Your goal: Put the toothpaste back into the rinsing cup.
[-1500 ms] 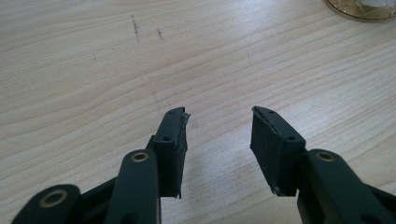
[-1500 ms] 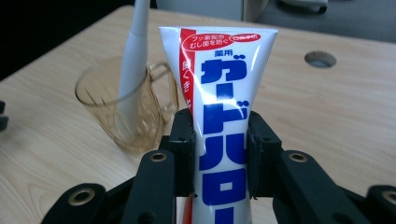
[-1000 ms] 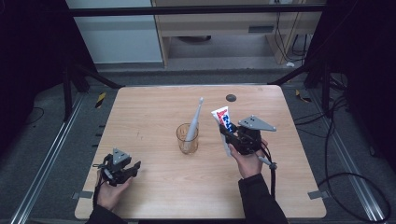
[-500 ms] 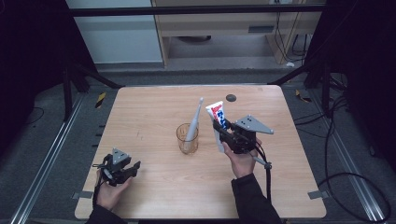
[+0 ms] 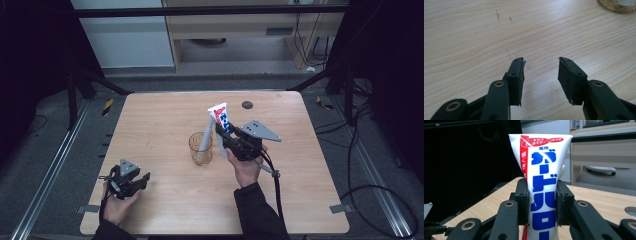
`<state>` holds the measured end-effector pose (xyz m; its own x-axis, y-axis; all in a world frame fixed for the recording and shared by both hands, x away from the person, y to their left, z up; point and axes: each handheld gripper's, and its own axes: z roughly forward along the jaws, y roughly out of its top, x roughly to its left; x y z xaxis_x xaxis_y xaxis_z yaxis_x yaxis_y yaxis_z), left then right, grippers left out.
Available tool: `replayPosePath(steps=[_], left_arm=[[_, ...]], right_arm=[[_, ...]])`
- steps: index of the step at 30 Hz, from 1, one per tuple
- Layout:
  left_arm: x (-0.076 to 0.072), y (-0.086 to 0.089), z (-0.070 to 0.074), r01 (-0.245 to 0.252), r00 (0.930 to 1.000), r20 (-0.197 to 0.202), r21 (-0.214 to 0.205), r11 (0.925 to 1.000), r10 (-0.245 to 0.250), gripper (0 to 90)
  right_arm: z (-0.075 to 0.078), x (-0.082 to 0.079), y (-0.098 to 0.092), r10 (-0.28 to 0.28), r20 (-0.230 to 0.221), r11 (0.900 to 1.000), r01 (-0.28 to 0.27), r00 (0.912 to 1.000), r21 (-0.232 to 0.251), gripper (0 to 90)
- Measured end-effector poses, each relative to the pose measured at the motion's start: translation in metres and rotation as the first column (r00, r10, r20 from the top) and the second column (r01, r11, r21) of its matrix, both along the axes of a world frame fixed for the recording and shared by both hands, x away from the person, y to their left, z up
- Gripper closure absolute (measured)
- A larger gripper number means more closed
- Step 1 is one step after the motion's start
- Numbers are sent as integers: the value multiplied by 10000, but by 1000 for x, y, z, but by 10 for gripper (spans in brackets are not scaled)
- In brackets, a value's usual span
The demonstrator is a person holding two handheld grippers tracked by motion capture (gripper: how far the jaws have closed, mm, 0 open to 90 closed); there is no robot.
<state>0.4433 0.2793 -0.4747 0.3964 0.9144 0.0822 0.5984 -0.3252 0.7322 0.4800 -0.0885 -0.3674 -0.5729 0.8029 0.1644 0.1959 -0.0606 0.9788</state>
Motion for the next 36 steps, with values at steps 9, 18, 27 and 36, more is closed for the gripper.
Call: replayPosePath(steps=[9,18,27,36], left_arm=[[0,0,0,-13,10000,5,-22,10000,13,554],[0,2,0,-34,10000,-19,-74,10000,34,554],[0,2,0,-45,10000,-21,-103,9999,45,554],[0,3,0,-60,10000,17,-128,9999,60,554]], right_arm=[[-2,8,13,58,207,9997,-63,9998,231,690],[-9,19,27,90,219,9992,-99,9997,394,690],[-12,25,39,109,314,9985,-126,9994,540,690],[-13,31,52,158,437,9977,-186,9989,658,689]])
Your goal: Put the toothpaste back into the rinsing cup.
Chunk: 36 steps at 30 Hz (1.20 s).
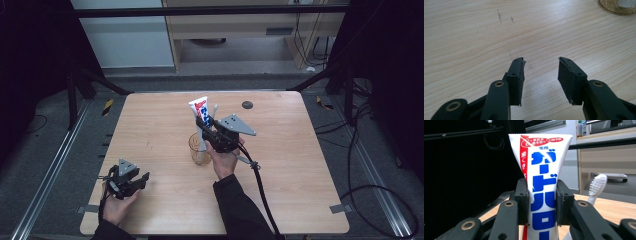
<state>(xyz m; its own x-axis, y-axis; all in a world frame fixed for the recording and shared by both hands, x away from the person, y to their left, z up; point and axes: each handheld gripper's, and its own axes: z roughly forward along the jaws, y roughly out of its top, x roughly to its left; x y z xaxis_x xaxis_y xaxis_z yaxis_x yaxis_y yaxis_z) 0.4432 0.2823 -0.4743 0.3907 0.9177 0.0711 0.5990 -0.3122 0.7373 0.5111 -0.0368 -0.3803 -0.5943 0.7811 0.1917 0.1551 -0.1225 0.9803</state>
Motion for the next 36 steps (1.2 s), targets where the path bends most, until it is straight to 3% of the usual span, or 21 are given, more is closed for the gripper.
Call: replayPosePath(steps=[22,36], left_arm=[[-2,3,2,-145,9997,185,-118,9998,147,555],[-2,3,2,-148,9997,179,-130,9998,151,556]], right_arm=[[-8,19,21,150,-25,9999,-150,9999,-20,689],[-24,30,32,115,-314,9987,-130,9994,-497,689]])
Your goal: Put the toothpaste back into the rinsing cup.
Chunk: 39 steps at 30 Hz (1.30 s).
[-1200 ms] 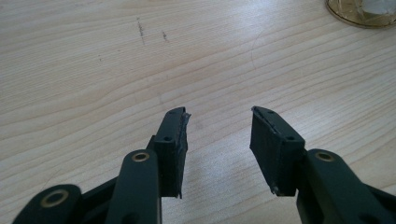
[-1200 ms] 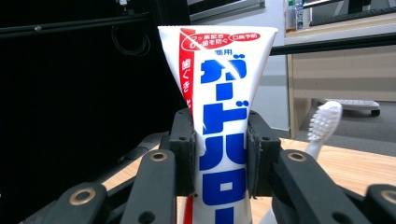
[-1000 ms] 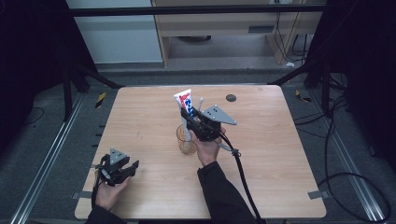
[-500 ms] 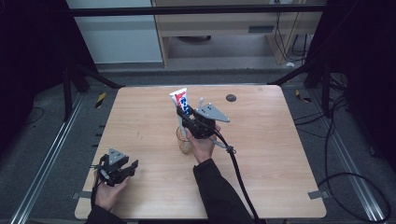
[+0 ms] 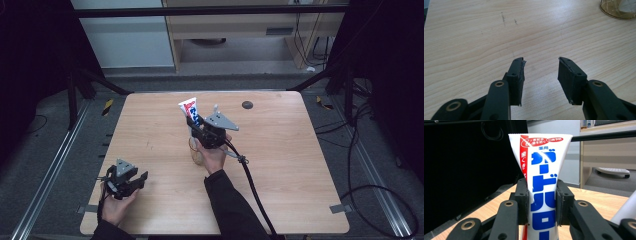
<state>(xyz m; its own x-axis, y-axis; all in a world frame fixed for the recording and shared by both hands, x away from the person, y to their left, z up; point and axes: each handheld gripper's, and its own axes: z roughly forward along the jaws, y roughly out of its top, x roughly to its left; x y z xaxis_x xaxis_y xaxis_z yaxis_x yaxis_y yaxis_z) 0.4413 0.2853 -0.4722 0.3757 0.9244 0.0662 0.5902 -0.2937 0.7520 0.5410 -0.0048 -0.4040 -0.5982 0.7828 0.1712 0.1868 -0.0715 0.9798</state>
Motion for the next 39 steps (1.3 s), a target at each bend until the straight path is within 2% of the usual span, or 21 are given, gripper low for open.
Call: replayPosePath(steps=[16,22,39], left_arm=[[0,0,0,14,10000,-14,14,10000,-14,556],[0,0,0,9,10000,-14,19,10000,-9,556],[0,-1,0,24,10000,26,74,10000,-24,556]], right_arm=[[-14,5,5,-22,-338,9989,6,9994,-479,685],[-19,4,6,-29,-494,9991,8,9988,-422,682],[-24,-4,2,64,-302,9968,-88,9995,-791,661]])
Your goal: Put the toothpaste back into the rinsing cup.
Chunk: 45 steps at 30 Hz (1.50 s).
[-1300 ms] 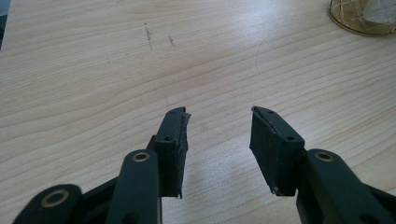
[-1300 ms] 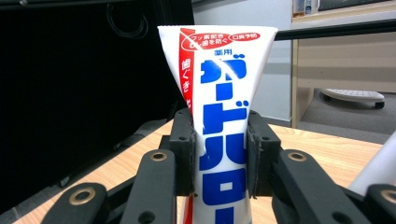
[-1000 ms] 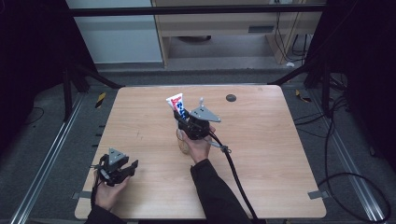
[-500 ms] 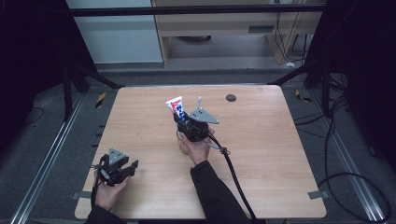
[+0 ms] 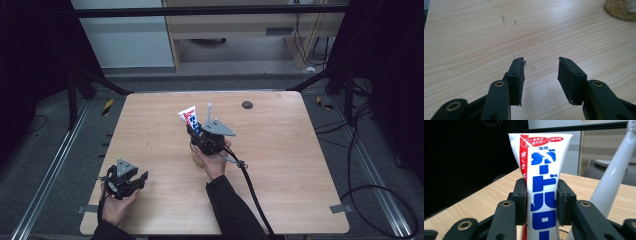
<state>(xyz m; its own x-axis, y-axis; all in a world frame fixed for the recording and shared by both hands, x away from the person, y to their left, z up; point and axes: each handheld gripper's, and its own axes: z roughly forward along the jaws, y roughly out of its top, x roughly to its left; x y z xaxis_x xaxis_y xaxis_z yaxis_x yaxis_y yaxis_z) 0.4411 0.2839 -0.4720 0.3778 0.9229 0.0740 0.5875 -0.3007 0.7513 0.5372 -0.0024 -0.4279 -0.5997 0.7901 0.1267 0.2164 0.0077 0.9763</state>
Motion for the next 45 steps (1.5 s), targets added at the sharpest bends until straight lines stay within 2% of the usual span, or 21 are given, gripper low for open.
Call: replayPosePath(steps=[9,17,24,31,39,45], left_arm=[[0,0,0,-11,10000,-15,17,10000,11,556],[0,0,0,-6,10000,-5,26,10000,6,556],[0,0,0,2,10000,-13,38,10000,-2,556],[0,0,0,-3,10000,-10,56,10000,3,555],[0,0,0,-11,10000,-15,53,10000,11,555],[0,0,0,-13,10000,-17,63,10000,13,555]], right_arm=[[-3,-5,-5,110,-253,9995,-117,9996,-291,664],[-8,-10,-11,195,-74,9998,-194,9998,82,674],[-9,-16,-14,300,34,9991,-299,9995,-285,665],[-10,-22,-20,429,60,9988,-428,9991,-224,662],[-17,-32,-25,435,446,9987,-422,9981,-290,668],[-17,-38,-28,531,330,9973,-512,9980,-534,657]])
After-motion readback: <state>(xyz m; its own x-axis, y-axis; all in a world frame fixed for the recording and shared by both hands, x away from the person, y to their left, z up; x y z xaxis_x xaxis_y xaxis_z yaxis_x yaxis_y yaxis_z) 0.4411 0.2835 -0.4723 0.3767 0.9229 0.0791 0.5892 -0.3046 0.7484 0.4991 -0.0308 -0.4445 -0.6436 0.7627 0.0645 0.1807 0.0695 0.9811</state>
